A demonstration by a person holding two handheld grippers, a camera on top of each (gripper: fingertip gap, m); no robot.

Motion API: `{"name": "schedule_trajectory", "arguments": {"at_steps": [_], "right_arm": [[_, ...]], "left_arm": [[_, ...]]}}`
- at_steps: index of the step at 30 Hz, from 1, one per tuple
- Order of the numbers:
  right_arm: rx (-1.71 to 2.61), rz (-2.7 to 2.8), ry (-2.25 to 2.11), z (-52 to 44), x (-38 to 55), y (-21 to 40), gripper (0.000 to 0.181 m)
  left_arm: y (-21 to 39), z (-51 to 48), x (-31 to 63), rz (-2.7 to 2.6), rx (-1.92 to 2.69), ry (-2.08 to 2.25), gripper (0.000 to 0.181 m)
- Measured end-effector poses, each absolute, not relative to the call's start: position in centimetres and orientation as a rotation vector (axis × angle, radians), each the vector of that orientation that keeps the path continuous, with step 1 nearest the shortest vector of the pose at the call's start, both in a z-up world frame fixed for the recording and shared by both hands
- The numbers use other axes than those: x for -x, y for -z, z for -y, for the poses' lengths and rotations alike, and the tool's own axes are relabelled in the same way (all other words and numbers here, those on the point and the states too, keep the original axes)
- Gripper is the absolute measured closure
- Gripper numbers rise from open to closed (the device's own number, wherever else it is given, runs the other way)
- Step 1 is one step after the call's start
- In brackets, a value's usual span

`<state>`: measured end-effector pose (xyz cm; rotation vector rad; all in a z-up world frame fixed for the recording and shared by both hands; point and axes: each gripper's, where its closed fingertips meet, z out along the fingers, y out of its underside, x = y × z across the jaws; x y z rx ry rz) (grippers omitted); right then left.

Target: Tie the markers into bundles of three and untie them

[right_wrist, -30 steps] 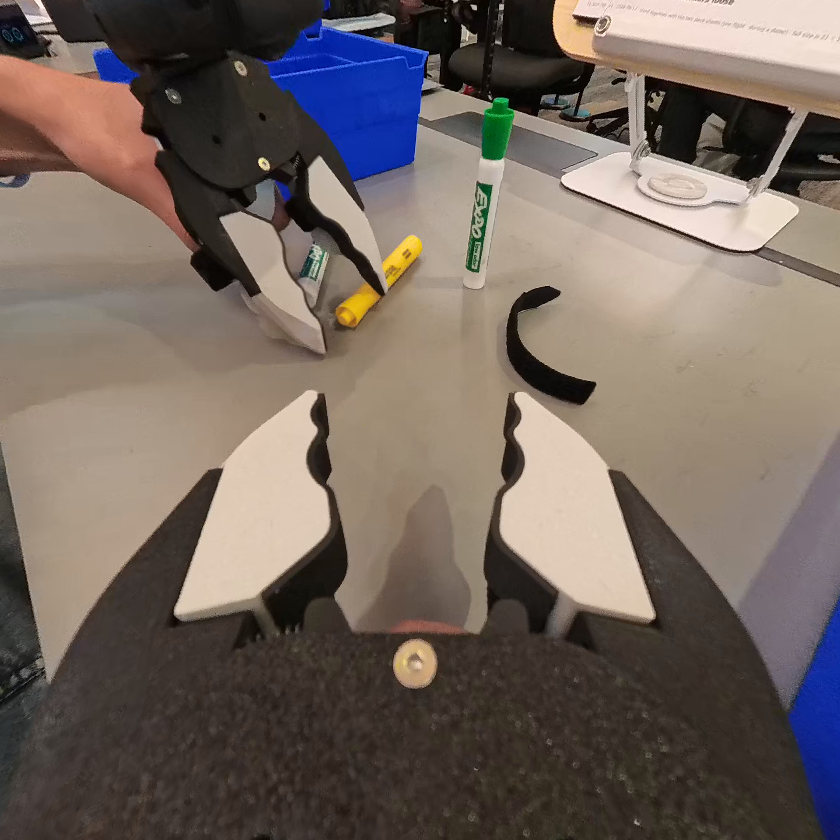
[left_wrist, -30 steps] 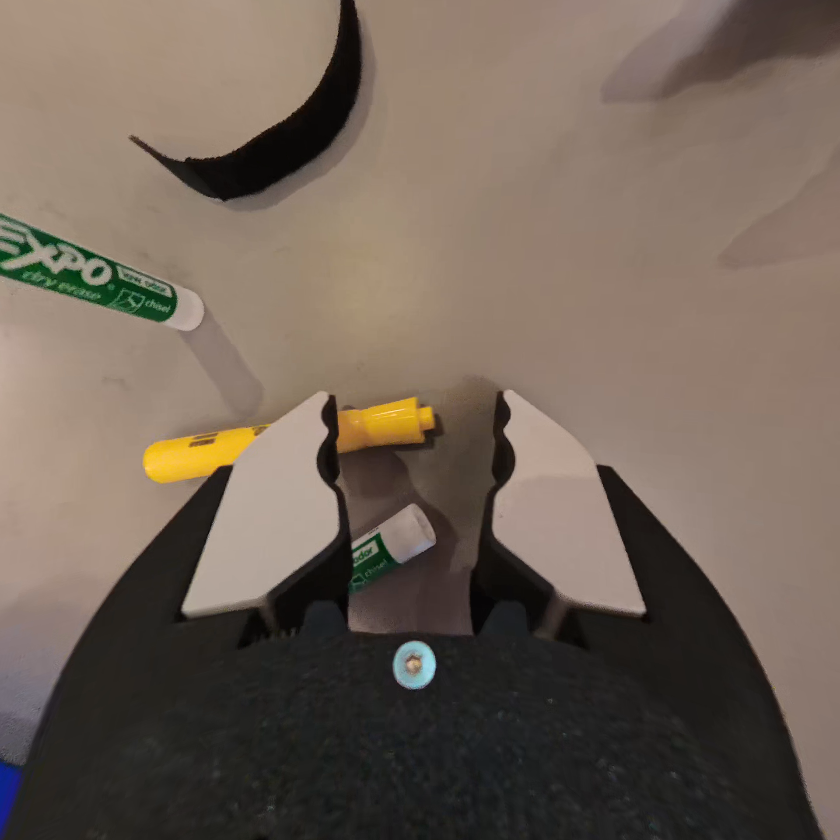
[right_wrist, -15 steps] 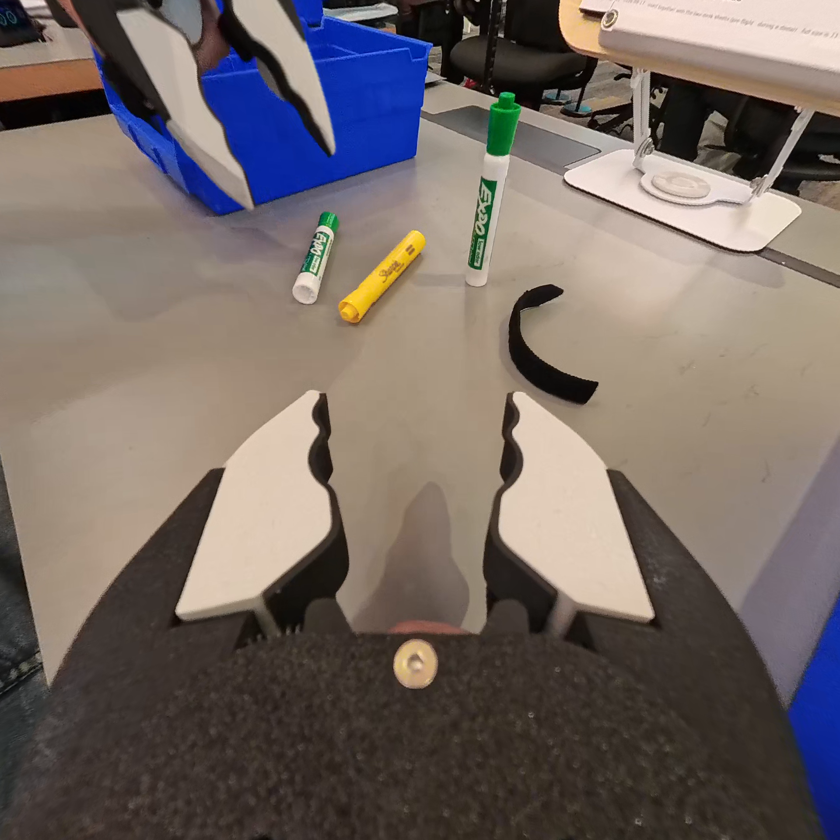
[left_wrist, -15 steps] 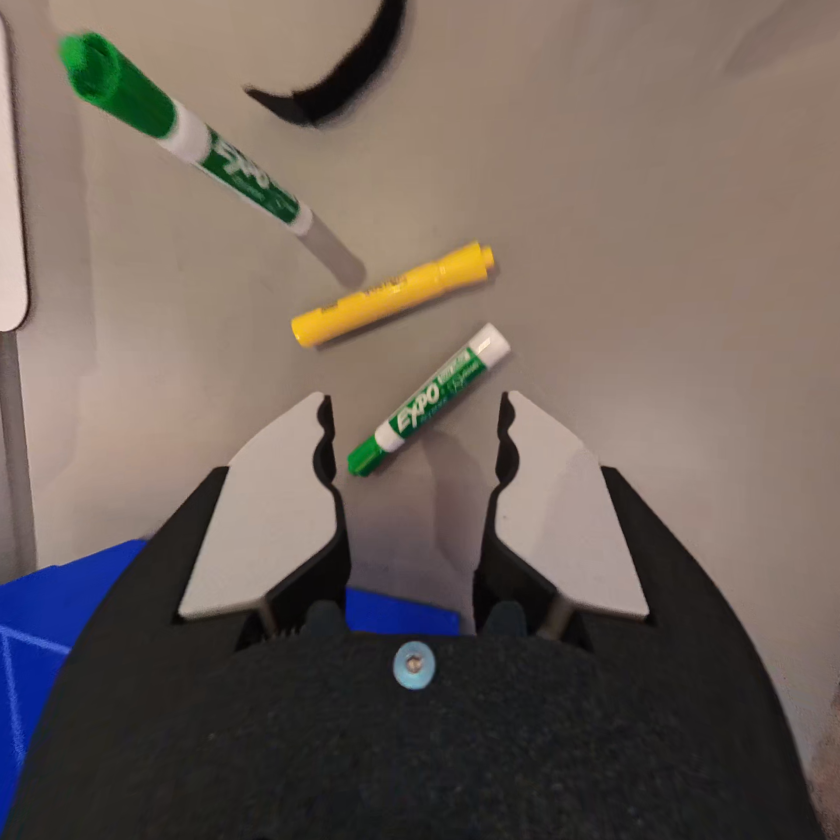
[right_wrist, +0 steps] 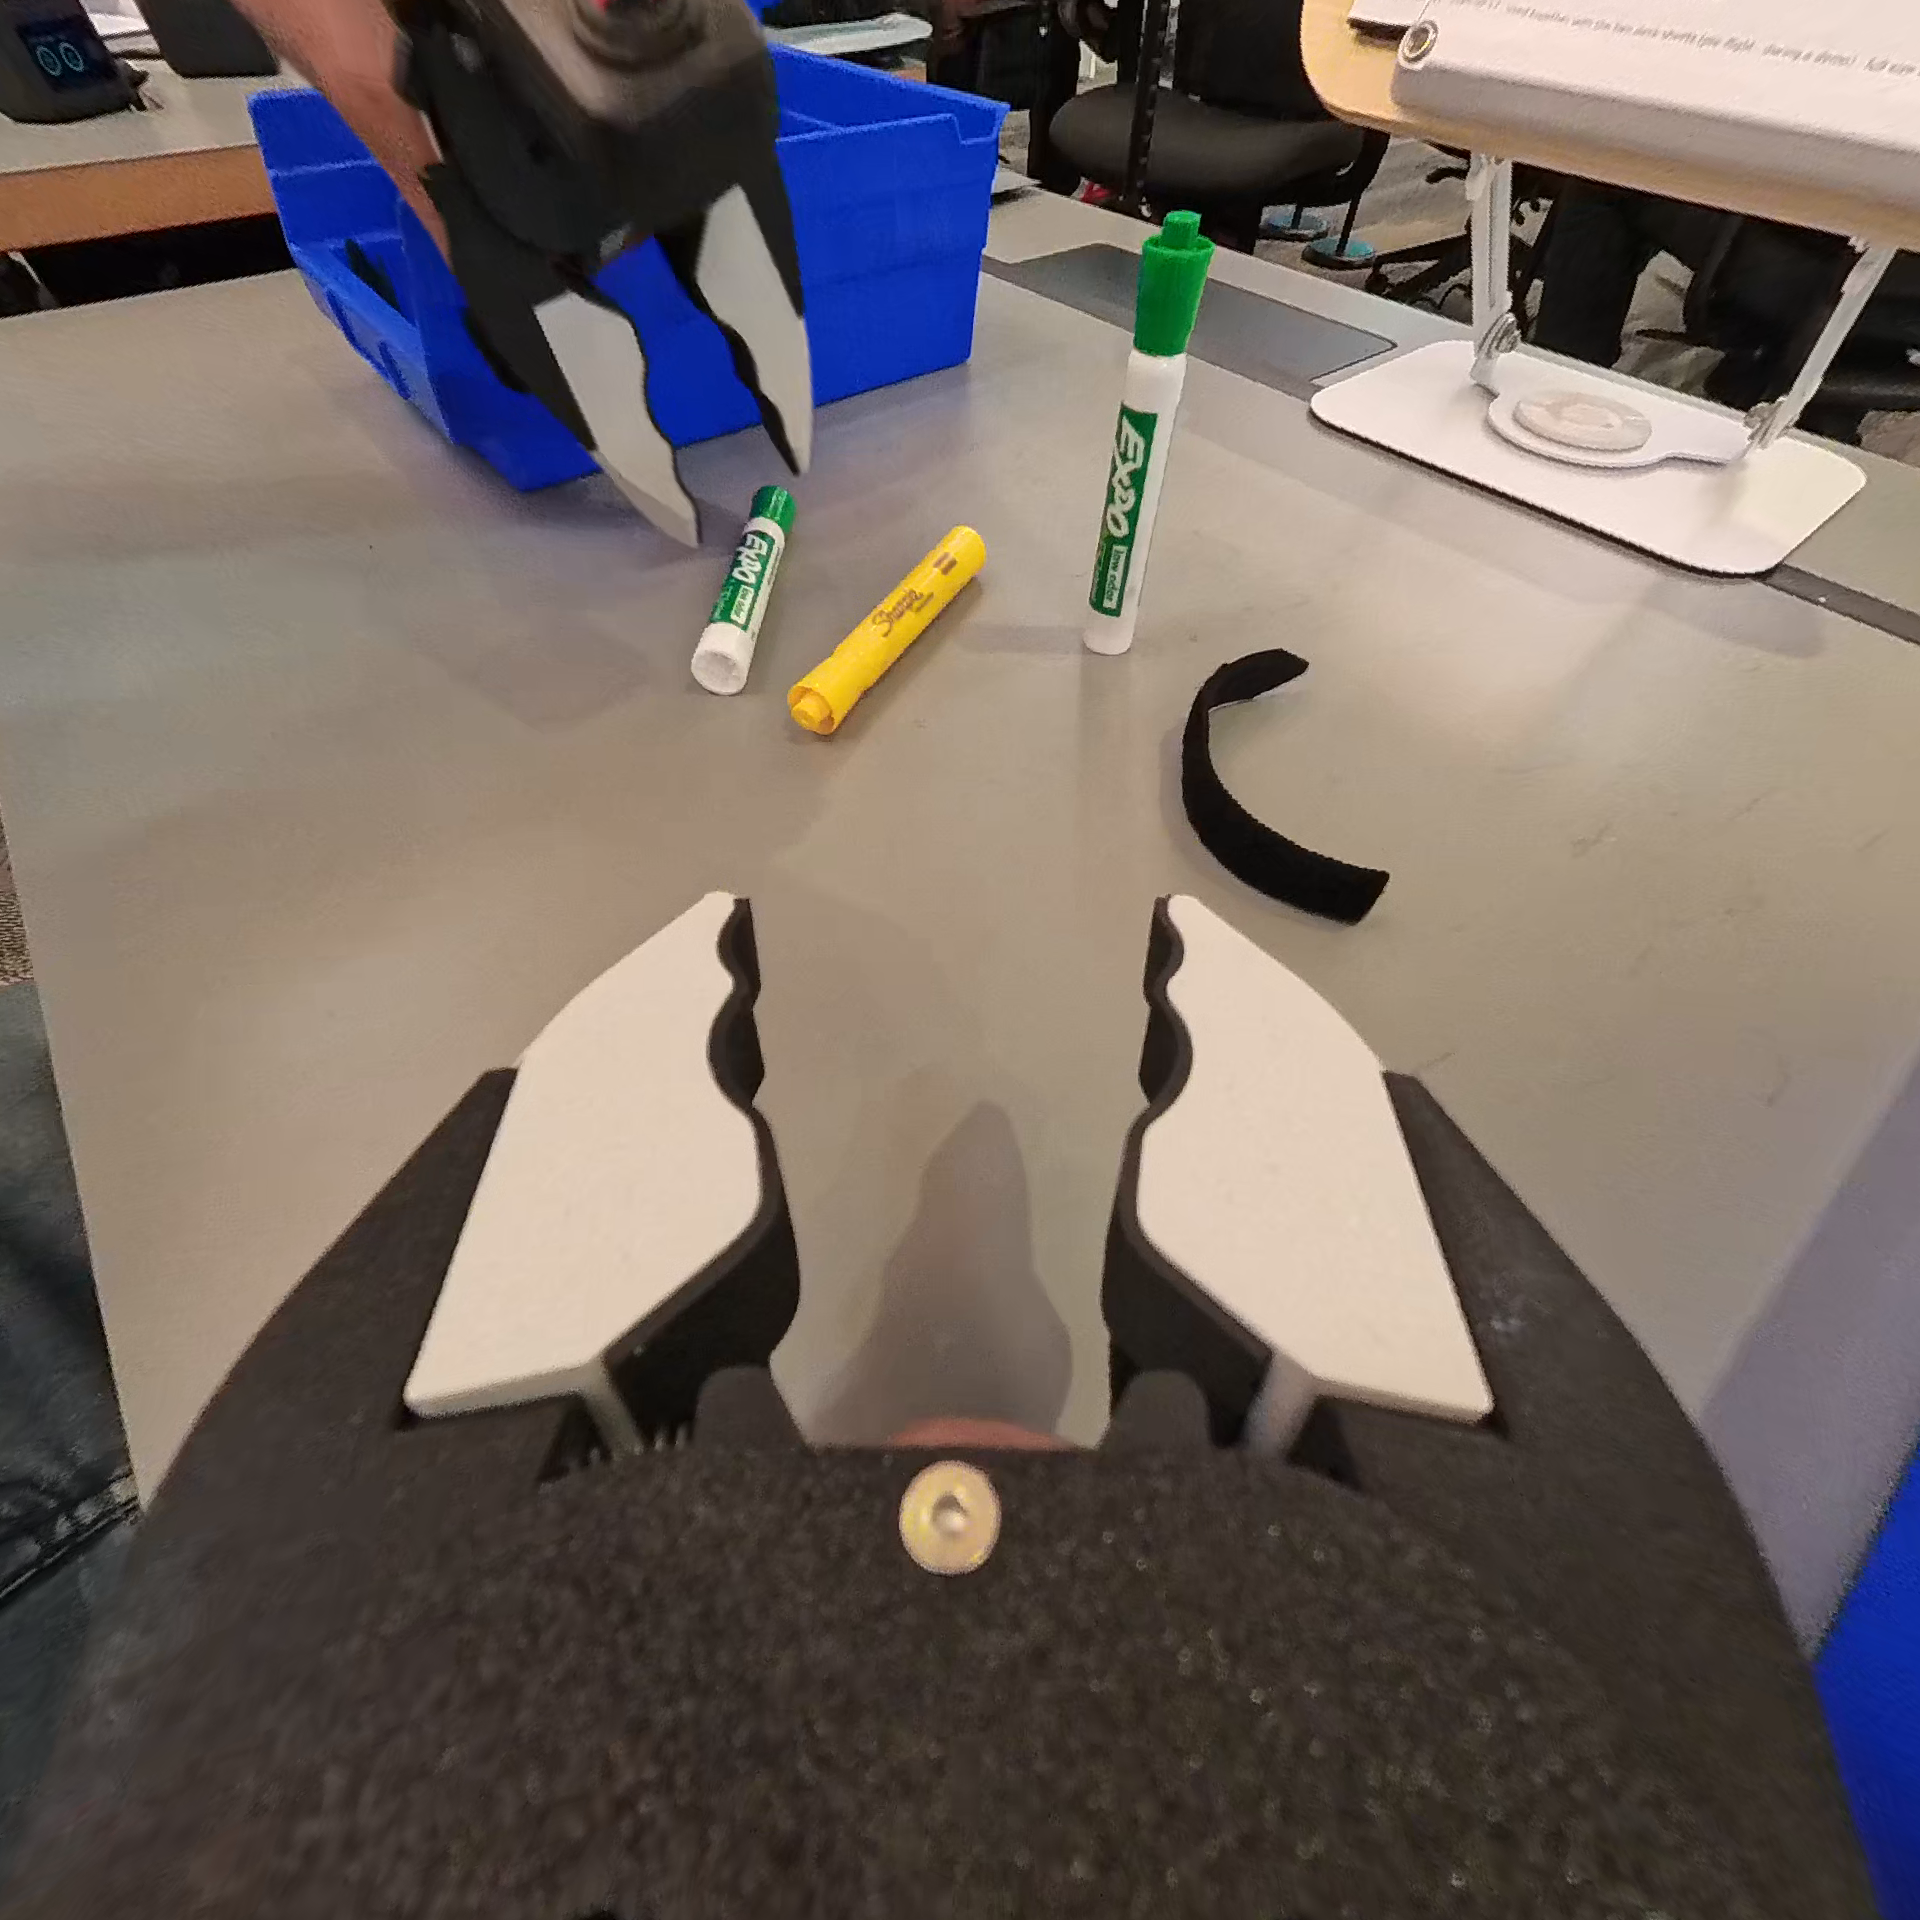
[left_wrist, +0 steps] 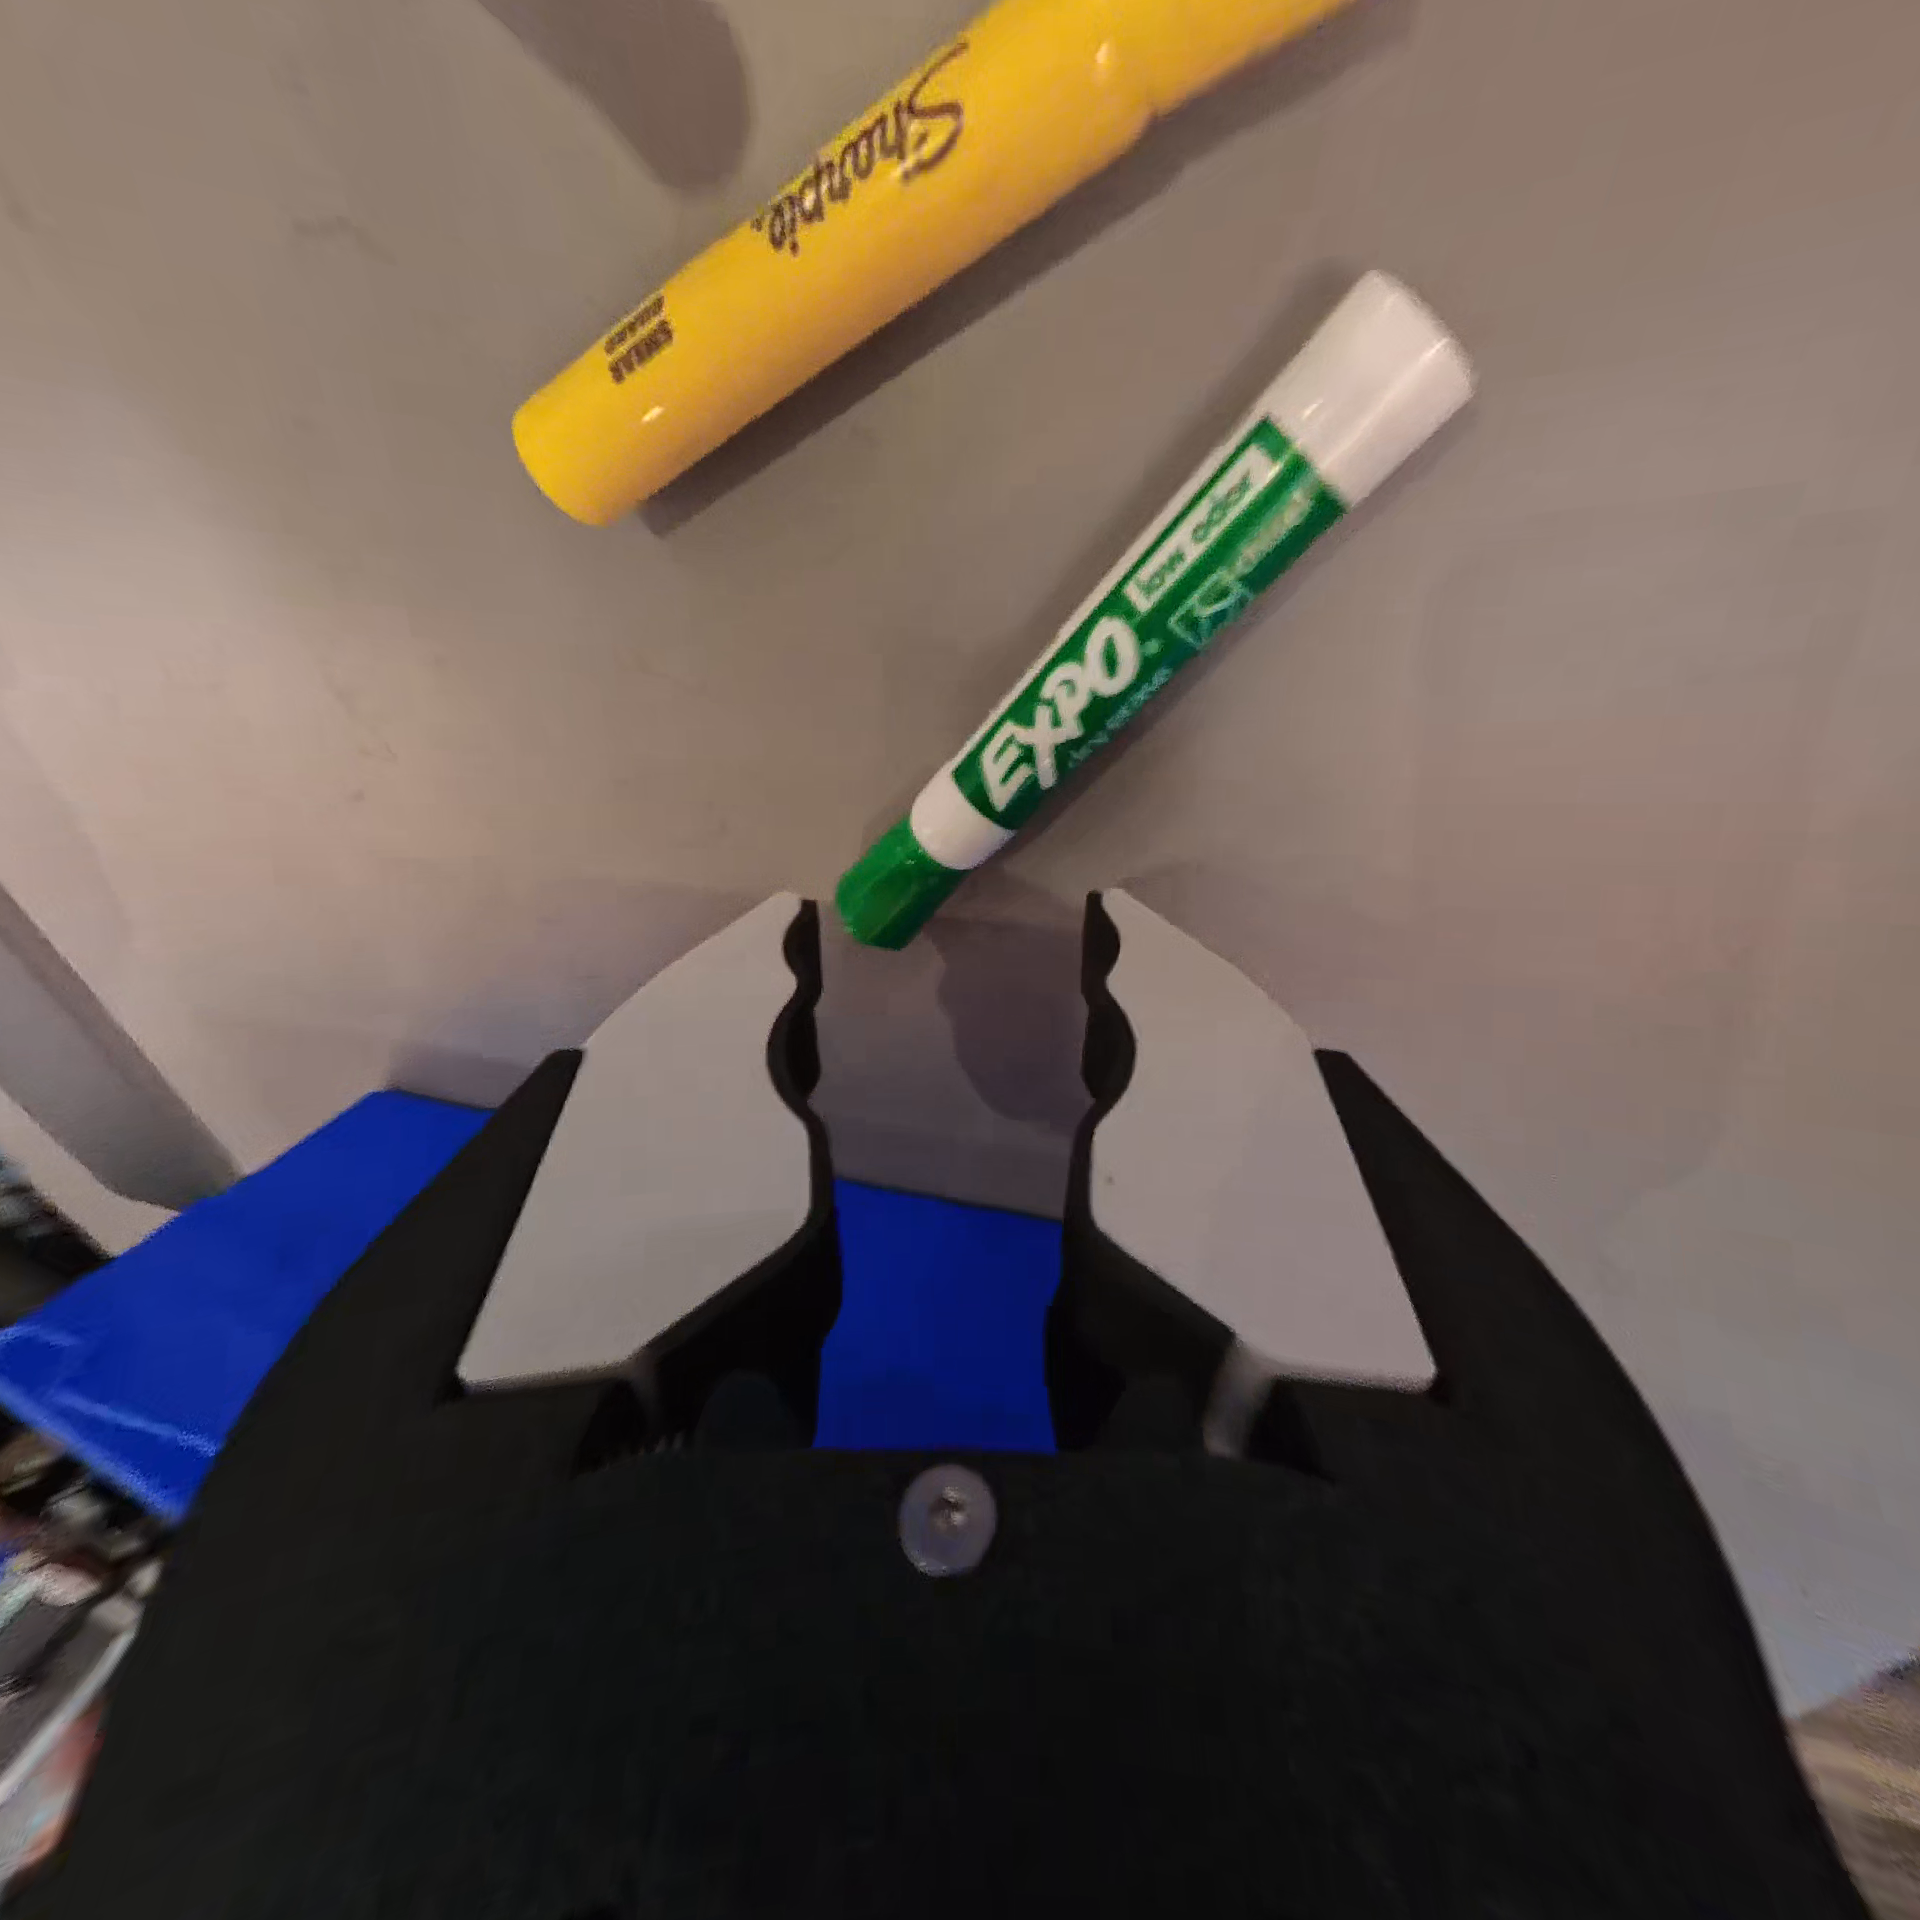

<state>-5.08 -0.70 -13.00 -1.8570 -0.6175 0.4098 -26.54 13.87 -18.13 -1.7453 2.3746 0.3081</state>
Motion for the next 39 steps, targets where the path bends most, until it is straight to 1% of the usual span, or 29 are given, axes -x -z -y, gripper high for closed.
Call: {"name": "schedule_trajectory", "arguments": {"at_steps": [3,4,7,10,13,17,21,26,30,36,39], "right_arm": [[1.856,0.619,-0.414,0.7,5.1,12.9,0.110],[1.856,0.621,-0.413,0.6,5.1,12.9,0.110],[1.849,0.617,-0.408,0.7,5.0,12.7,0.111],[1.853,0.610,-0.420,0.7,4.9,12.8,0.112],[1.857,0.609,-0.430,0.7,5.0,12.9,0.112],[1.858,0.618,-0.438,0.5,5.4,12.9,0.112],[1.864,0.617,-0.435,0.4,5.5,13.0,0.112],[1.861,0.596,-0.448,0.4,5.3,12.7,0.113],[1.856,0.592,-0.457,0.6,5.3,12.5,0.113],[1.857,0.609,-0.463,0.7,5.8,12.7,0.114],[1.856,0.611,-0.473,0.7,6.0,12.7,0.114]], "left_arm": [[19.2,-13.7,26.0,-2.492,1.673,-0.369,0.134],[19.2,-13.5,25.5,-2.517,1.644,-0.352,0.146],[19.4,-13.3,25.2,-2.569,1.606,-0.372,0.156],[19.2,-12.9,25.4,-2.608,1.557,-0.392,0.162],[18.3,-12.6,25.8,-2.605,1.530,-0.417,0.163],[15.7,-12.4,26.0,-2.538,1.520,-0.405,0.163],[12.3,-12.3,25.1,-2.414,1.540,-0.292,0.163],[9.8,-11.5,24.4,-2.362,1.570,-0.188,0.164],[9.7,-10.8,24.1,-2.322,1.711,-0.035,0.164],[9.8,-12.4,23.8,-2.085,2.038,0.041,0.164],[9.6,-13.8,23.5,-1.997,2.144,-0.045,0.164]]}}
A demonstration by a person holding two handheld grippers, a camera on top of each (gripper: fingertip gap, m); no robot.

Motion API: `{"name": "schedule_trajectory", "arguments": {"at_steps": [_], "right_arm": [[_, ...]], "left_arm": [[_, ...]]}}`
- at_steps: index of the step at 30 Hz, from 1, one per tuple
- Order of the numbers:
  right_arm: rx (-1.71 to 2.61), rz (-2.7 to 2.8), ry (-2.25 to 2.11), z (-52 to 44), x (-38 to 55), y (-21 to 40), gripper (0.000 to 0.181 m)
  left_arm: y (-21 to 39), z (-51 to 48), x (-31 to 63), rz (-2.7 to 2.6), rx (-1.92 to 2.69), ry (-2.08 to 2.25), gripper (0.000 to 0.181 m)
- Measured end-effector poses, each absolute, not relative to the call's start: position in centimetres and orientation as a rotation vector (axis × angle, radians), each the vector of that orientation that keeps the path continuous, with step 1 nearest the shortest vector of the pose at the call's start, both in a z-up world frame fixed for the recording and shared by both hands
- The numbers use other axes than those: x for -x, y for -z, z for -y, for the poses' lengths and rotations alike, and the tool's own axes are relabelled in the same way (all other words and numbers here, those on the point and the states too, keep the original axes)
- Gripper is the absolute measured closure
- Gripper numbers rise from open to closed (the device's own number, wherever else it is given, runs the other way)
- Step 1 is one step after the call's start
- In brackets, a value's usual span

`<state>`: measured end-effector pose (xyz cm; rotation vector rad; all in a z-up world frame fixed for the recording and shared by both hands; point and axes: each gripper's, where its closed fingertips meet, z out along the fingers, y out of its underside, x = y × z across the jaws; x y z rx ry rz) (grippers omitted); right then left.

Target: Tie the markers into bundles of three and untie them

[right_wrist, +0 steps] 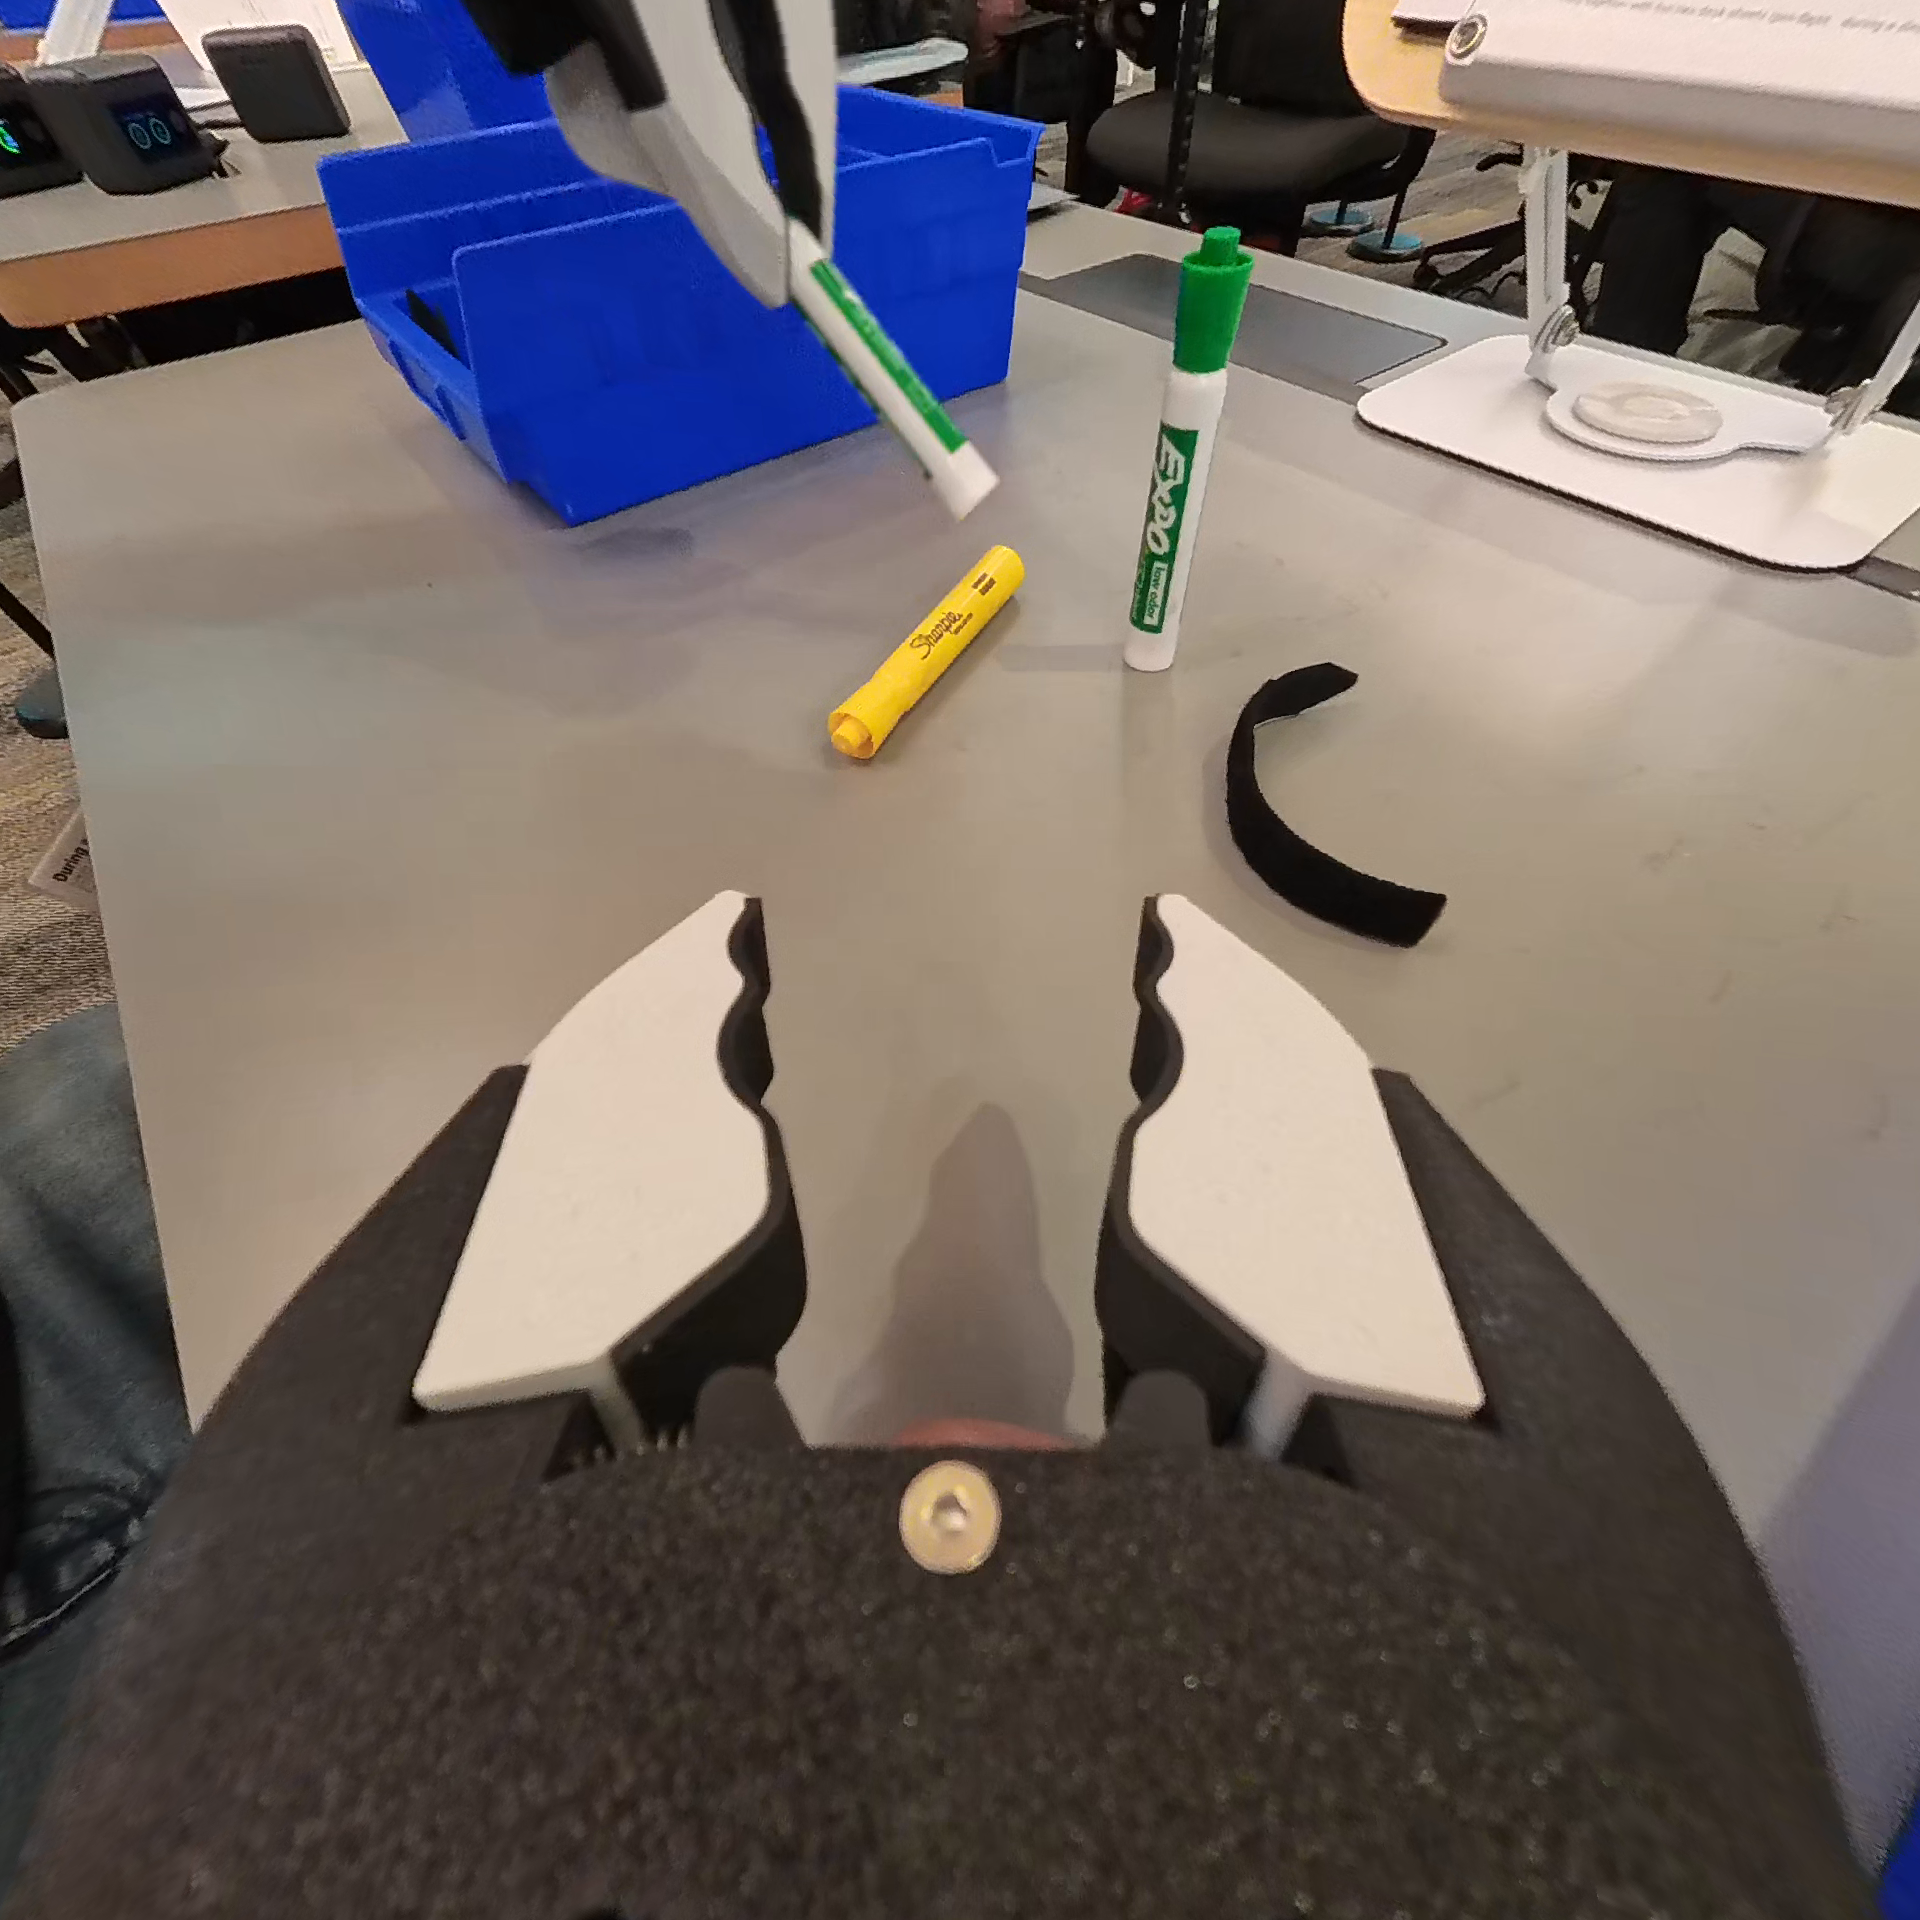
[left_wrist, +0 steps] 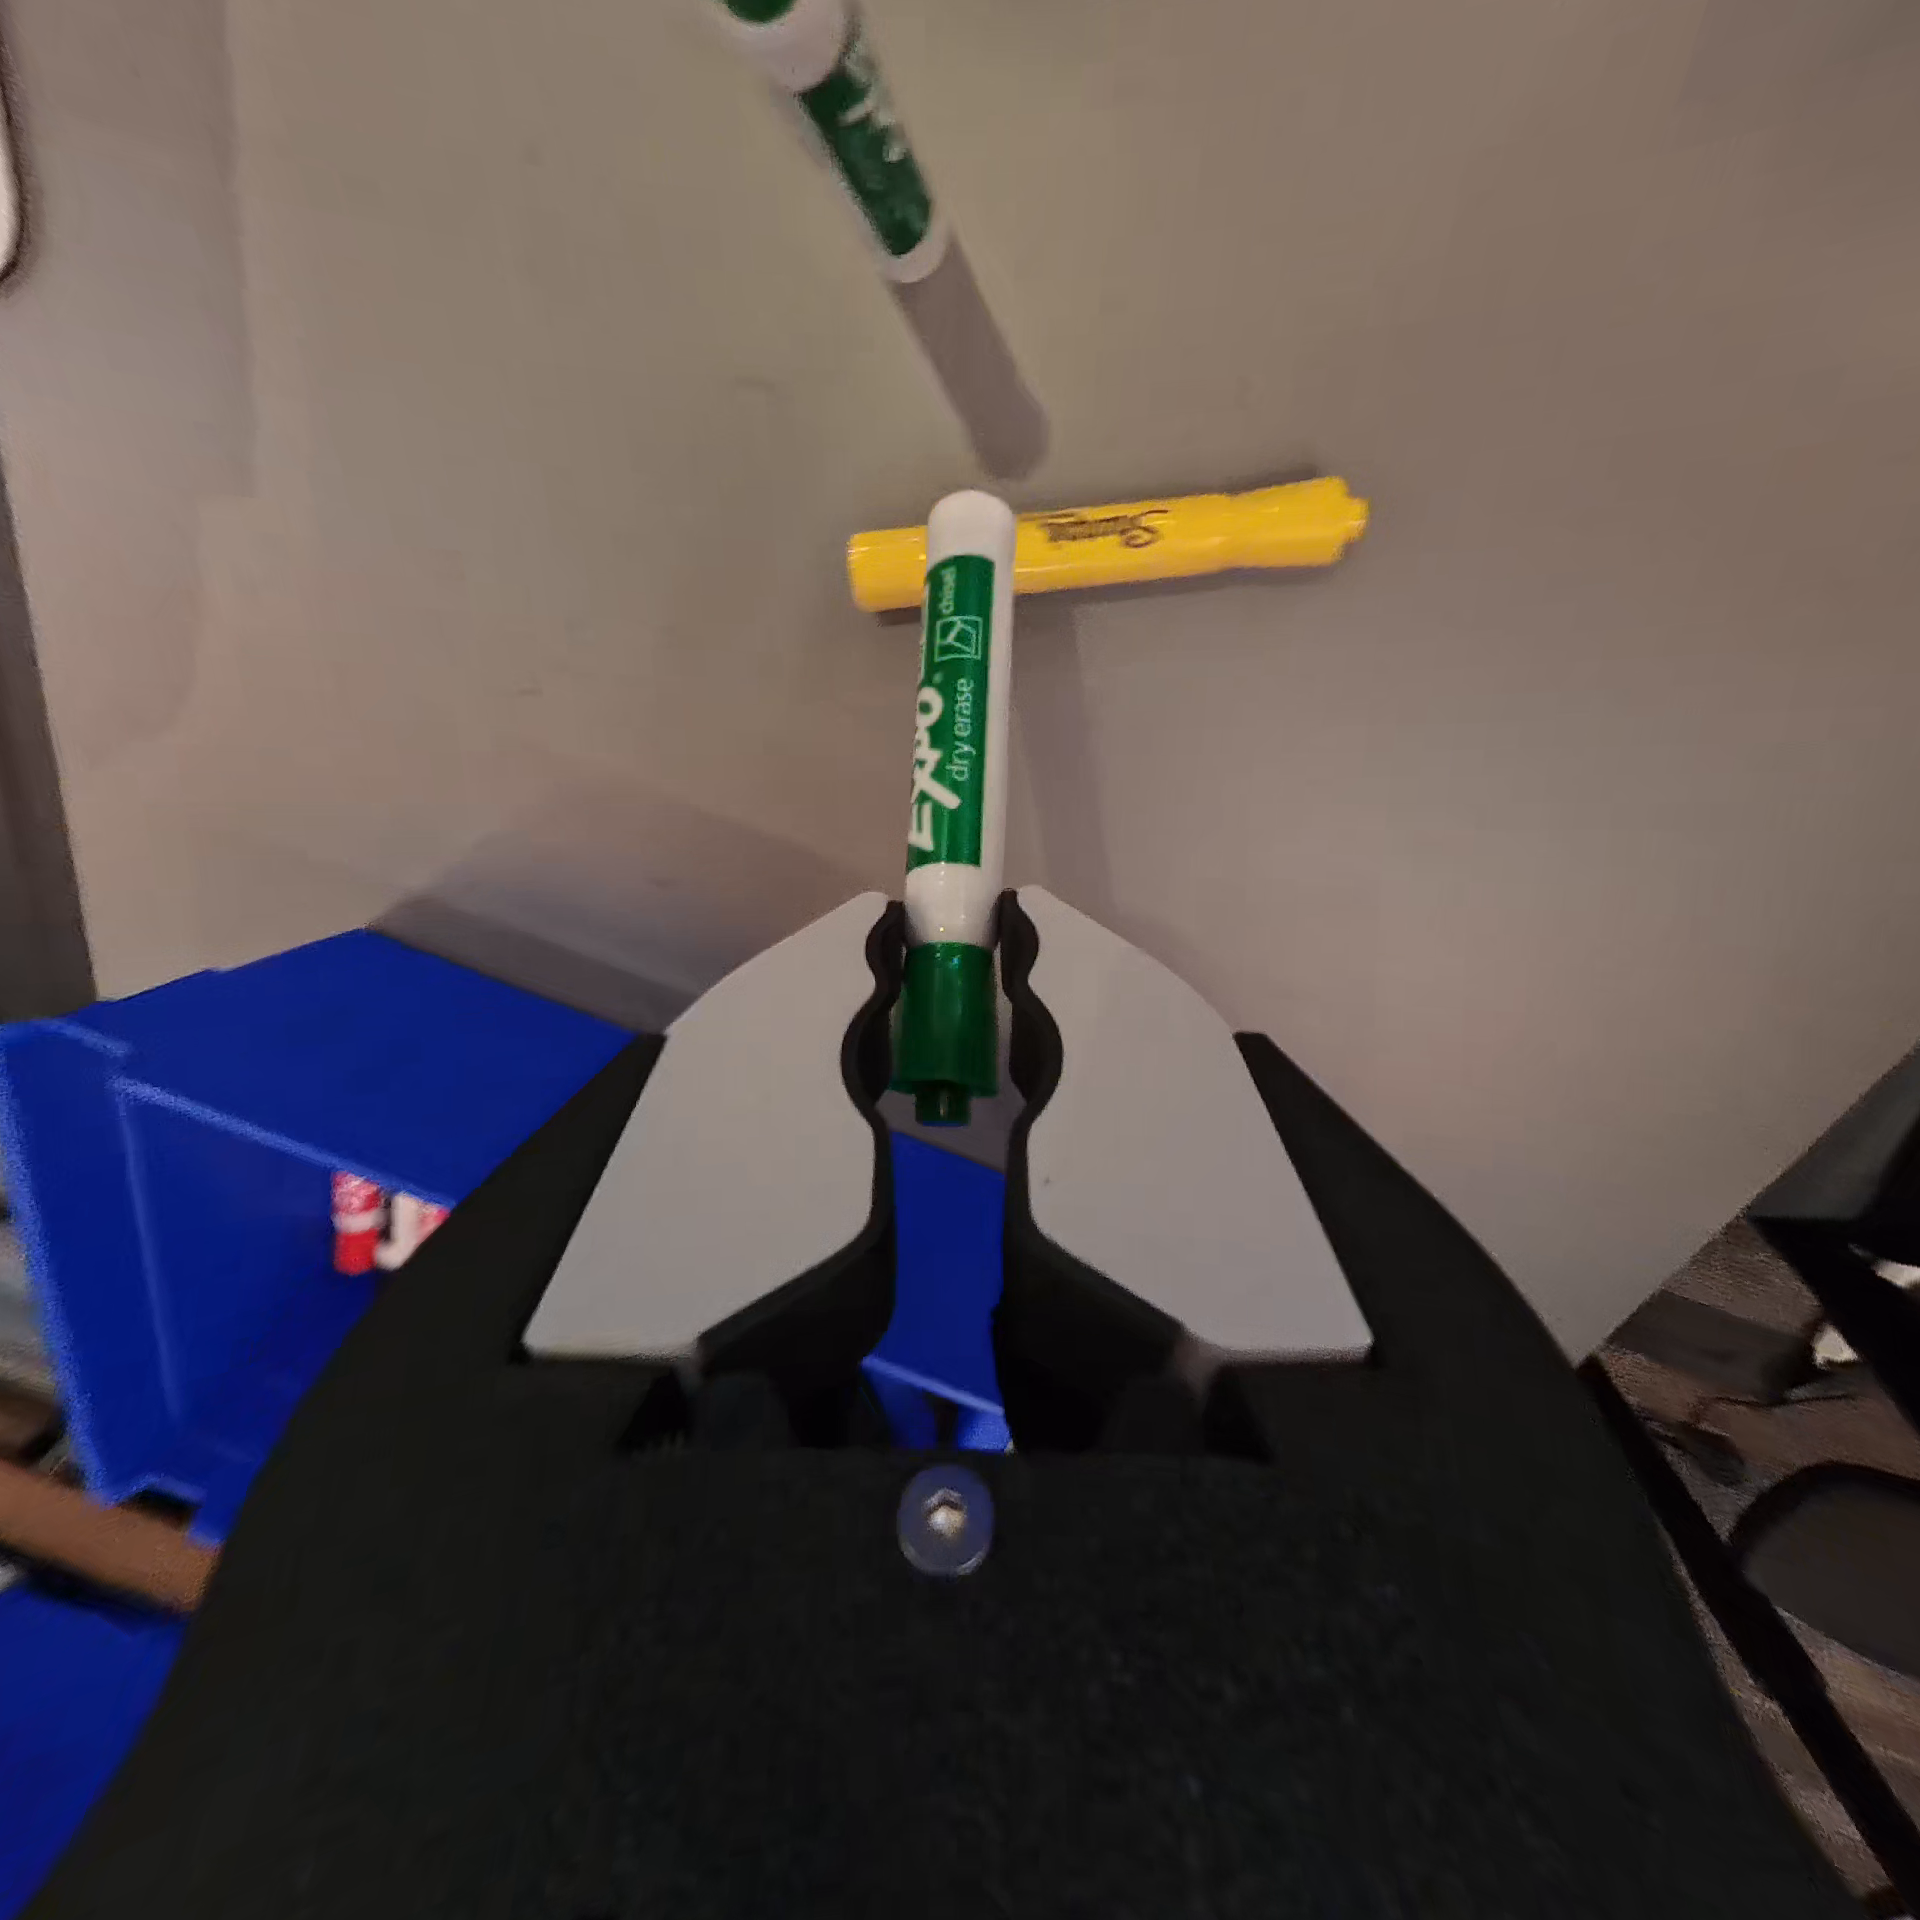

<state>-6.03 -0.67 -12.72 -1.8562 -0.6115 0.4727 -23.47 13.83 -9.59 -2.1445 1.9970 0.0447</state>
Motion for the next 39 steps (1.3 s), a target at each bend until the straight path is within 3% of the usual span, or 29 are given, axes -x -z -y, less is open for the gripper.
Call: {"name": "schedule_trajectory", "arguments": {"at_steps": [15,39], "right_arm": [[1.849,0.618,-0.458,0.8,5.8,12.4,0.114],[1.852,0.620,-0.462,0.8,5.7,12.5,0.114]], "left_arm": [[10.8,-17.3,23.7,-2.339,2.147,-0.595,0.164],[11.8,-16.9,19.4,-2.431,2.133,-0.390,0.163]]}}
